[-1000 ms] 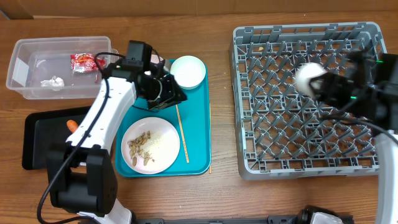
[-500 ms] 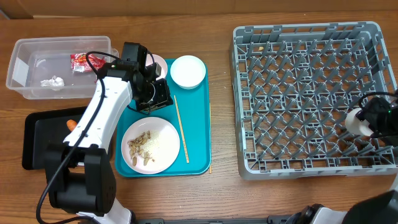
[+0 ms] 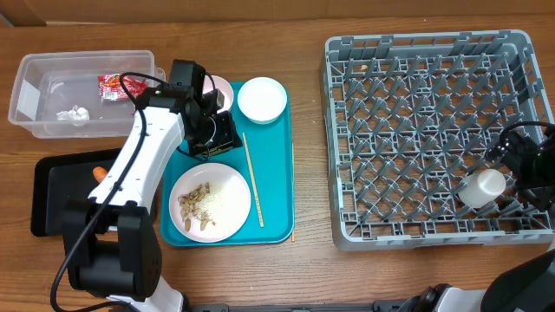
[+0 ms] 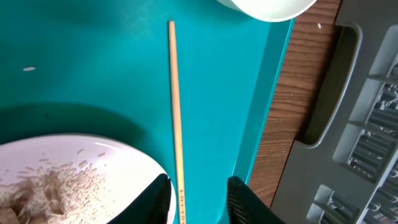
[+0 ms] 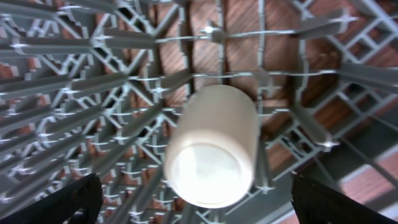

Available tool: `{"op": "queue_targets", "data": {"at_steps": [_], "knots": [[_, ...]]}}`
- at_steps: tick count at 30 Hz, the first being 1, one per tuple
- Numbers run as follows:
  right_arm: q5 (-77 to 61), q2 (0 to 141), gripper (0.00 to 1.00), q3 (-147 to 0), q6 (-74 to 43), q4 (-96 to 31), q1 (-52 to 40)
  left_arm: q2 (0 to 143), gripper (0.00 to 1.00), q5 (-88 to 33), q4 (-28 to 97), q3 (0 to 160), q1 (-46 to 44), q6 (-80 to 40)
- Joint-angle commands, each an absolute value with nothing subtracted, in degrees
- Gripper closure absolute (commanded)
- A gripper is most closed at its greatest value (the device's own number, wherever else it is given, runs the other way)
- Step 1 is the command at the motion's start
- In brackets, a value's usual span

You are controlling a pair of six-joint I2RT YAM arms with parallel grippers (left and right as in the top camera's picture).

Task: Sort waste into correct bins and load items into the dishwasher
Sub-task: 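Place the white cup upside down in the dish rack with right gripper, then grasp the white bowl on the teal tray with the left gripper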

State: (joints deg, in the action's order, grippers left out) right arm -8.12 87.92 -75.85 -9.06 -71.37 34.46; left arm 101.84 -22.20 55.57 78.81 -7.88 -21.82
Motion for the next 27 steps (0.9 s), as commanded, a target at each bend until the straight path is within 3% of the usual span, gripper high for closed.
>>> {"op": "queue_targets", "data": {"at_steps": [1, 8, 14, 16, 19, 22, 27], "knots": [[-14.41, 86.06, 0.00, -78.28, -7.42, -70.59, 33.61, 100.38, 0.66, -20.05, 57.08, 79.26, -7.94, -20.51], [-16.80, 80.25, 0.00, -80.77, -4.51, -69.47, 20.71, 100.38, 0.65, -15.84, 58.39, 79.24, -7.97, -20.58], [-16.71, 79.77, 0.00, -80.75, -4.25, -67.81, 8.23, 100.38, 0.63, -14.39, 48.40, 79.24, -10.07, -20.97], [-16.58, 79.79, 0.00, -80.75, -4.25, -67.59, 6.68, 100.42, 0.53, -9.19, 42.41, 79.24, -12.34, -21.02], [-16.60, 79.79, 0.00, -80.75, -4.25, -67.77, 6.66, 101.03, 0.48, -7.25, 37.21, 79.24, -14.74, -21.82], [-16.58, 79.79, 0.00, -80.75, -4.25, -67.79, 6.66, 102.96, 0.48, -6.33, 34.06, 79.24, -16.73, -22.83], [-16.58, 79.79, 0.00, -80.73, -4.23, -67.79, 6.66, 107.00, 0.49, -5.34, 34.00, 79.24, -16.86, -34.83]]}}
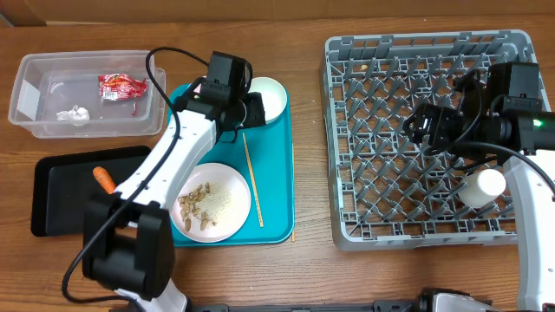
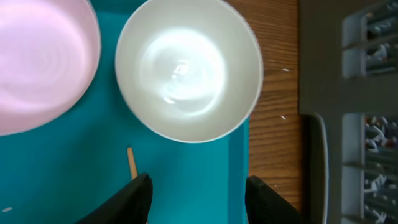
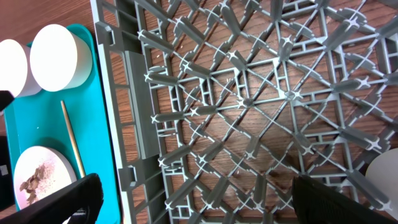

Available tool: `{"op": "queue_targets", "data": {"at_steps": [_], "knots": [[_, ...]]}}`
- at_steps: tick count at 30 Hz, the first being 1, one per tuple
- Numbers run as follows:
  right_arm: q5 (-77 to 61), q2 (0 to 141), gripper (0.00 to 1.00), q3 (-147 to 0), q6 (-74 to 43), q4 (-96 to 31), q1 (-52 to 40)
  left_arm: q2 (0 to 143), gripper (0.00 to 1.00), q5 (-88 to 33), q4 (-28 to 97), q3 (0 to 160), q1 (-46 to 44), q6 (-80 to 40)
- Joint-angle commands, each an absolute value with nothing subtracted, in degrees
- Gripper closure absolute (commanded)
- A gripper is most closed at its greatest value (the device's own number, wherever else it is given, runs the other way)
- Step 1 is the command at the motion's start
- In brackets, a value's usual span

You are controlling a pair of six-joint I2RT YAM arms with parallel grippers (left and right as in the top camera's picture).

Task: Sort waste into correct bins and load items into the dishwasher
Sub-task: 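Grasp the white bowl on the teal tray with the left gripper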

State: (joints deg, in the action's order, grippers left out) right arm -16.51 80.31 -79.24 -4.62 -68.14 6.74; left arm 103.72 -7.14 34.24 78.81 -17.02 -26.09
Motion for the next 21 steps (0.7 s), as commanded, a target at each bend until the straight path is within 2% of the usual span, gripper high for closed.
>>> {"op": "queue_targets", "data": {"at_steps": [1, 10, 13, 16, 17, 21], "knots": [[-16.58, 79.79, 0.00, -80.73, -4.25, -67.79, 6.66, 107.61, 0.49, -5.32, 33.87, 79.24, -16.86, -36.49], [-16.56, 80.27, 0.00, -80.68, -4.23, -68.42, 6.66, 113.34, 0.48, -3.86, 30.11, 79.24, -16.84, -44.88], [-16.58, 80.38, 0.00, -80.64, -4.25, -68.47, 6.66, 115.11, 0.52, -3.84, 27.86, 79.24, -16.84, -44.84], [-16.58, 80.38, 0.00, -80.64, -4.23, -68.58, 6.66, 116.07, 0.64, -3.86, 26.26, 79.24, -16.86, -44.84], [-16.56, 80.38, 0.00, -80.64, -4.23, -68.71, 6.66, 116.14, 0.74, -3.88, 25.89, 79.24, -16.84, -44.84], [-16.56, 80.38, 0.00, -80.64, -4.23, -68.69, 6.66, 116.14, 0.96, -4.32, 25.65, 79.24, -16.86, -44.82]]}}
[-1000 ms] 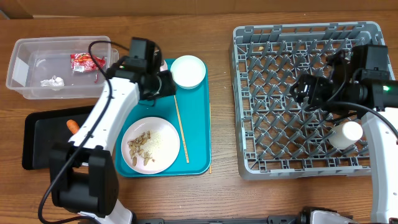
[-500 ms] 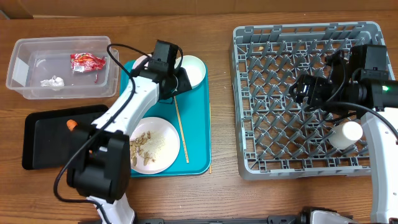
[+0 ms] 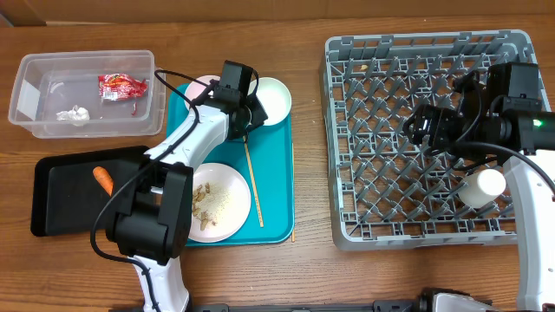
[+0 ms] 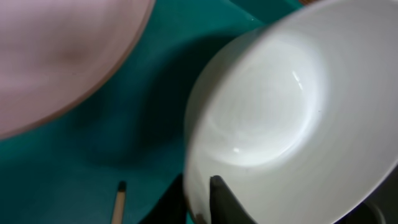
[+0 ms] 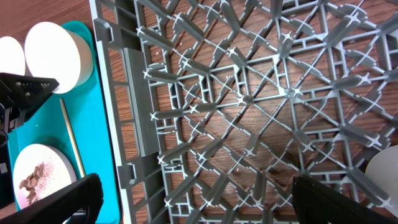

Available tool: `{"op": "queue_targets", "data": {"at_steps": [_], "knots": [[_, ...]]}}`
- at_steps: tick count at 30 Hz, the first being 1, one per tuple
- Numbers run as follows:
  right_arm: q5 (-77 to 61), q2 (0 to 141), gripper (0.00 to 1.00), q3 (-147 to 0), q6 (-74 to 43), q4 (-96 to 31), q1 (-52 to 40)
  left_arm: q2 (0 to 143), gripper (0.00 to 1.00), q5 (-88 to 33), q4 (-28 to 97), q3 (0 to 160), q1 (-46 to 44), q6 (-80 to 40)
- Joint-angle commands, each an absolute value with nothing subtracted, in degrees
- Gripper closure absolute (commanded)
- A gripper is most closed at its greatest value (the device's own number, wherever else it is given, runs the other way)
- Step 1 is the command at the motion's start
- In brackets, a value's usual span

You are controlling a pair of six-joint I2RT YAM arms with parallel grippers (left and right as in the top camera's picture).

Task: Sort waste into correct bins and load items into the dishwasher
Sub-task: 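Grasp the white bowl on the teal tray with the left gripper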

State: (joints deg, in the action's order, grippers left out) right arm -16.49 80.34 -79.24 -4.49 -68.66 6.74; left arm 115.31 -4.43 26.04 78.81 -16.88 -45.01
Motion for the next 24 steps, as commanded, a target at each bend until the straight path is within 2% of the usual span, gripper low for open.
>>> {"op": "queue_targets", "data": {"at_steps": [1, 7, 15, 21, 24], "knots": [[-16.56, 80.38, 0.00, -80.64, -4.23, -68.71, 6.66, 116.14, 0.96, -5.23, 25.65, 79.24, -16.86, -44.82], [-14.17, 80.38, 0.00, -80.64, -4.25, -69.34, 6.66, 115.31, 0.96, -13.50, 25.93, 79.68, -16.84, -41.08], [-16.82, 80.38, 0.00, -80.64, -4.25, -68.31, 6.63, 103.77, 0.96, -14.41, 28.40, 79.70, -18.79, -32.60], [-22.98, 80.38, 0.16, -80.64, -4.51, -64.88, 4.10, 100.38, 0.96, -14.66, 28.25, 79.70, -25.63, -32.14], [-21.89, 80.44, 0.30, -80.64, -4.54, -63.20, 0.86, 100.38, 0.96, -14.85, 28.18, 79.70, -29.39, -32.84]]}}
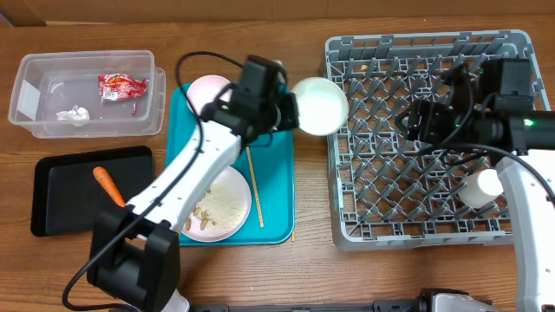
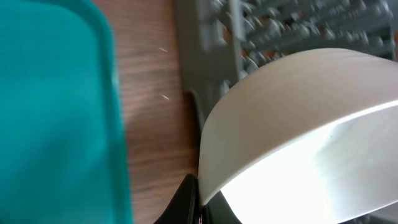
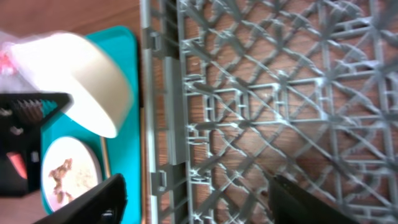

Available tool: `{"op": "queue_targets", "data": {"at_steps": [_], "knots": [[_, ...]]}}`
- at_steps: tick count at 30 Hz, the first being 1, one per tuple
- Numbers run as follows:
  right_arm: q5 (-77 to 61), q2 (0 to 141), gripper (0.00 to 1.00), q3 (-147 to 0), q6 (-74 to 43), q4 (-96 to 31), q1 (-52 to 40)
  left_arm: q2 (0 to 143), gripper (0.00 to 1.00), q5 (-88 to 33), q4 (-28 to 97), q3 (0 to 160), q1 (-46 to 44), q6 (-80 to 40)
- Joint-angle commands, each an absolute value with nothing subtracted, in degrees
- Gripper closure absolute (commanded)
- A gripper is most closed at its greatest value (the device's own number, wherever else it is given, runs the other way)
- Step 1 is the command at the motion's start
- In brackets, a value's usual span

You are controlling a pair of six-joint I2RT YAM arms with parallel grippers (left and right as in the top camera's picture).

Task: Sort waste into correct bins and load items into the dishwasher
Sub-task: 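Grasp the white bowl on the teal tray with the left gripper, then hand the white bowl to the right gripper and place it in the rack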

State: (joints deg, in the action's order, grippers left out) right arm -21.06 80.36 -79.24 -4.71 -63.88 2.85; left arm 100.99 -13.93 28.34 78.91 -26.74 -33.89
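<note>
My left gripper (image 1: 292,111) is shut on the rim of a white bowl (image 1: 319,105), held tilted in the air between the teal tray (image 1: 273,165) and the grey dishwasher rack (image 1: 434,130). In the left wrist view the bowl (image 2: 298,124) fills the frame, its rim pinched in my gripper (image 2: 200,199). My right gripper (image 1: 425,121) hovers open over the rack's middle; its wrist view shows the gripper (image 3: 199,205) empty and the bowl (image 3: 81,74) at the left. A white cup (image 1: 487,185) lies in the rack.
On the tray are a pink plate (image 1: 211,90), a plate with food scraps (image 1: 221,204) and a chopstick (image 1: 254,186). A clear bin (image 1: 87,94) with wrappers stands at the back left. A black tray (image 1: 61,186) holds a carrot (image 1: 104,180).
The white bowl has left the tray and now hangs in my left gripper by the rack's left edge. My right gripper has shifted a little to the left over the rack.
My left gripper hung open over the chopstick while my right stood open low over the cup in the rack. Then the left was above the white bowl and the right was high over the rack's middle. The left then closed on the bowl's rim and now holds it aloft.
</note>
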Motion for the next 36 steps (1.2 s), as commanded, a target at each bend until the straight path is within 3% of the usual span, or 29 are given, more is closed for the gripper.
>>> {"op": "queue_targets", "data": {"at_steps": [1, 5, 10, 12, 15, 16, 18, 19, 20, 21, 25, 30, 36], "knots": [[-20.05, 80.58, 0.32, -80.64, -4.75, -62.54, -1.23, 100.38, 0.96, -14.85, 27.68, 79.72, -30.81, -32.86], [-11.57, 81.97, 0.35, -80.64, -7.77, -62.13, -5.89, 100.09, 0.96, -15.75, 27.38, 80.18, -33.21, -33.43], [-11.60, 84.75, 0.39, -80.64, -7.77, -61.54, -8.95, 99.92, 0.96, -16.16, 27.18, 80.95, -34.57, -33.43], [-11.60, 85.67, 0.51, -80.64, -7.86, -61.49, -9.32, 99.92, 0.96, -16.21, 27.24, 80.95, -34.65, -33.43], [-10.11, 86.08, 0.89, -80.64, -9.32, -60.69, -9.32, 99.90, 0.96, -16.60, 27.44, 80.95, -34.65, -33.43], [-9.41, 86.06, 0.96, -80.66, -9.54, -60.18, -9.32, 99.90, 0.96, -16.58, 27.66, 80.95, -34.65, -33.43], [-9.39, 86.06, 0.96, -80.66, -9.45, -59.61, -9.32, 99.90, 0.96, -16.60, 27.90, 80.95, -34.65, -33.41], [-8.64, 86.02, 0.96, -80.68, -9.43, -59.40, -9.32, 99.90, 0.88, -16.64, 27.94, 80.95, -34.65, -33.41], [-7.88, 85.93, 0.96, -80.75, -9.43, -59.40, -9.32, 99.90, 0.74, -16.62, 27.94, 80.95, -34.65, -33.39], [-5.45, 85.58, 0.96, -80.77, -9.45, -59.07, -9.19, 99.90, 0.46, -16.62, 28.10, 80.97, -34.63, -33.36], [11.99, 83.72, 0.96, -82.00, -9.50, -57.84, -7.73, 97.27, 0.27, -16.56, 30.87, 80.97, -31.53, -32.10], [51.53, 84.07, 0.96, -82.89, -8.97, -44.75, -3.79, 90.83, 0.25, -16.53, 38.00, 80.97, -23.51, -29.69], [60.80, 92.51, 0.96, -82.87, -8.51, -30.87, 6.63, 90.08, 0.25, -16.27, 42.68, 80.97, -20.18, -27.14]]}}
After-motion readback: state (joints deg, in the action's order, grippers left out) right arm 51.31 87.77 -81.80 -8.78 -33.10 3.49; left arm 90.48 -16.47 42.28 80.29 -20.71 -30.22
